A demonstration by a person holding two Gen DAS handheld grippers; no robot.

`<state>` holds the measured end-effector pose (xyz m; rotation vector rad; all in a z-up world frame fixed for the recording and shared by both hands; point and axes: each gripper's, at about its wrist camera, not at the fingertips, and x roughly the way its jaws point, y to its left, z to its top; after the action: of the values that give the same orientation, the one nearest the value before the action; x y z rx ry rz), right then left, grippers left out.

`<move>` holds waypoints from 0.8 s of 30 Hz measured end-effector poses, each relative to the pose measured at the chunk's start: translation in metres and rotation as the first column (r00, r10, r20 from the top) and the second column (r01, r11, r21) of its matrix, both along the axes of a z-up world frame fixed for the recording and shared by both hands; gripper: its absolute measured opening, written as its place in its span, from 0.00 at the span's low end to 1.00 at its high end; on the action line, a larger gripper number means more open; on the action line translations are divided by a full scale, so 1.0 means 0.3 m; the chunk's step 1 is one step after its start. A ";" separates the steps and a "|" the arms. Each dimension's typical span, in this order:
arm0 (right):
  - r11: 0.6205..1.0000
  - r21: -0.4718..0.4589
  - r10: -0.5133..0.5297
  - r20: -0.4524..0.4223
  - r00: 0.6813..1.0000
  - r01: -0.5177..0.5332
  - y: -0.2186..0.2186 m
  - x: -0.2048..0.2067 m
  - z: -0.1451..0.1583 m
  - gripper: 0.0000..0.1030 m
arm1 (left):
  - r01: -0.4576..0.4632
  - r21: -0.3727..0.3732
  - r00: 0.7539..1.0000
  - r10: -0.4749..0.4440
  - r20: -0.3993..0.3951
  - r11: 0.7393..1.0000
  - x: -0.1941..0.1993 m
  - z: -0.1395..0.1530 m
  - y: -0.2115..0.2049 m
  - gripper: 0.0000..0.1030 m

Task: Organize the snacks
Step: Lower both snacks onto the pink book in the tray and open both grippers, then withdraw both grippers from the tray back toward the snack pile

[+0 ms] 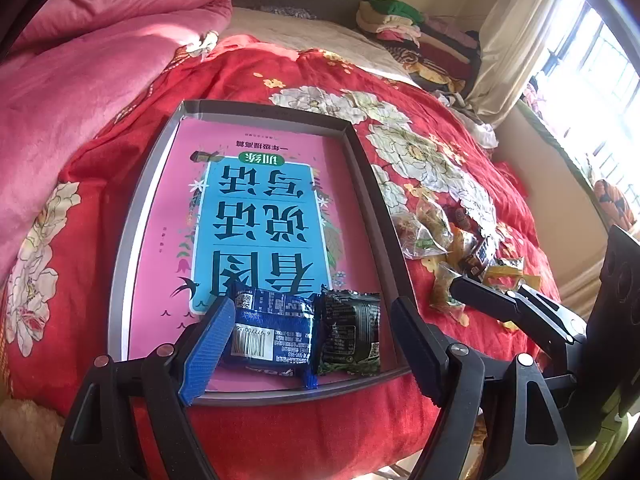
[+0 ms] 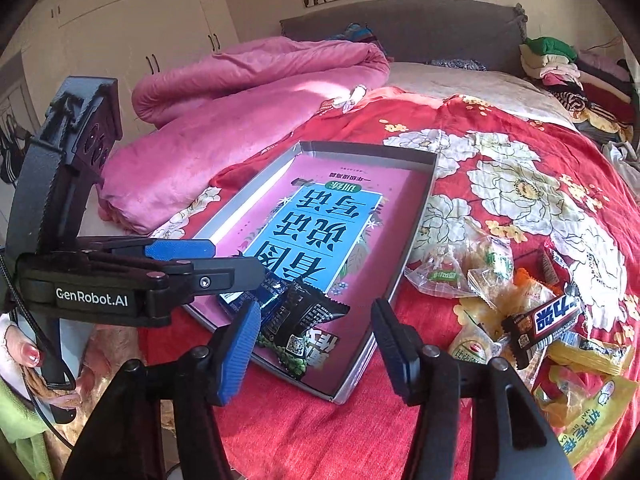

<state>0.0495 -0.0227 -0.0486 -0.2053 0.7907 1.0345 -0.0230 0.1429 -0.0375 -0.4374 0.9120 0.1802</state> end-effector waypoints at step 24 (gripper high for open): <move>0.992 0.064 -0.111 0.104 0.988 0.105 -0.112 0.009 0.094 0.76 | -0.009 0.078 1.000 0.007 0.024 0.997 -0.012 0.066 -0.061 0.79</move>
<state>0.0522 -0.0564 -0.0205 -0.1650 0.6667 0.9352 -0.0266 0.1245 -0.0178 -0.3698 0.8773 0.2169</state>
